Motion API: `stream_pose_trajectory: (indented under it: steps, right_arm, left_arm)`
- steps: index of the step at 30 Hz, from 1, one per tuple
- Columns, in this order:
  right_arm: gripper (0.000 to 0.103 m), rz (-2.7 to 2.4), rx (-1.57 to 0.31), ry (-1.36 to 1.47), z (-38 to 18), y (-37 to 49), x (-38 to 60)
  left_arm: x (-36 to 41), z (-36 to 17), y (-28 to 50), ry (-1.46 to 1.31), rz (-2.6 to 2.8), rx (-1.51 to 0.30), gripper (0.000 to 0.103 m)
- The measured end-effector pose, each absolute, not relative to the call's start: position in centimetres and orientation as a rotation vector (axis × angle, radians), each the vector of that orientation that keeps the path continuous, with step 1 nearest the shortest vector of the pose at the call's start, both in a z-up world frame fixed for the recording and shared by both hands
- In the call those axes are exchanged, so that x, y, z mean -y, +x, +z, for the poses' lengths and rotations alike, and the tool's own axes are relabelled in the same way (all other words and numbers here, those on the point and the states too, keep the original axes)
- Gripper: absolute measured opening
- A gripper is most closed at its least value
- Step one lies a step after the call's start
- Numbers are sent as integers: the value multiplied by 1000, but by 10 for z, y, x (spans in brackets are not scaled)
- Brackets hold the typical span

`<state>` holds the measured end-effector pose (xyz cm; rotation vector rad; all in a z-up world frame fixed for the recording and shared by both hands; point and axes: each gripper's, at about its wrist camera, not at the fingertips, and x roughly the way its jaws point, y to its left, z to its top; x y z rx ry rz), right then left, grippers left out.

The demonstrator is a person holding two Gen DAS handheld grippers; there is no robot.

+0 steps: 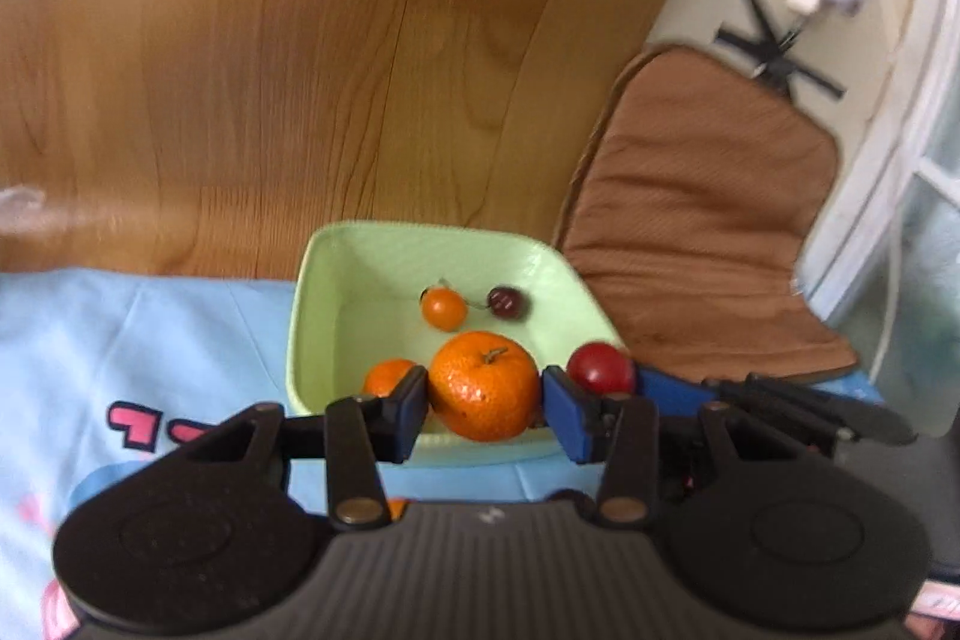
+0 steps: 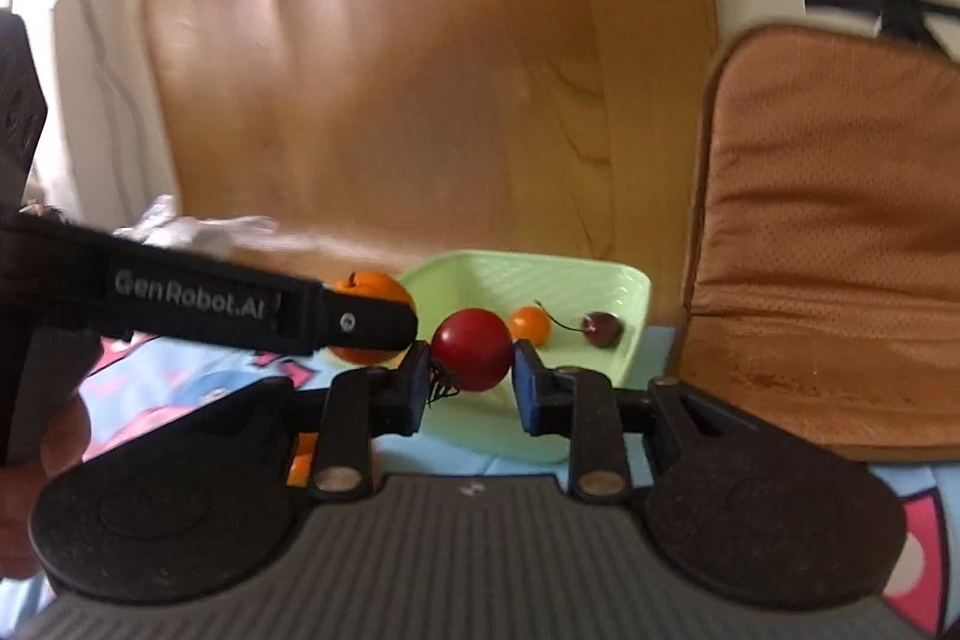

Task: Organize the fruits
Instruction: 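Lower both fruits into the green basket and open both tools, then grasp a green tomato with the right tool while the left tool grasps a red tomato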

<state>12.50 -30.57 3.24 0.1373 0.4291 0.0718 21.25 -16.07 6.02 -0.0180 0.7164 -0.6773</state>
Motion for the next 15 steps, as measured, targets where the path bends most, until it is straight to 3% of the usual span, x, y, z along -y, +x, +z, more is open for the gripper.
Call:
stream_pose_trajectory:
  steps: [7, 15]
  right_arm:
    - [34, 32, -472, 125, 23, 140, 313]
    - [34, 6, -416, 196, 39, 102, 333]
  left_arm:
    - [167, 52, 222, -14, -653, -697, 46]
    - [107, 81, 202, -92, -619, -616, 47]
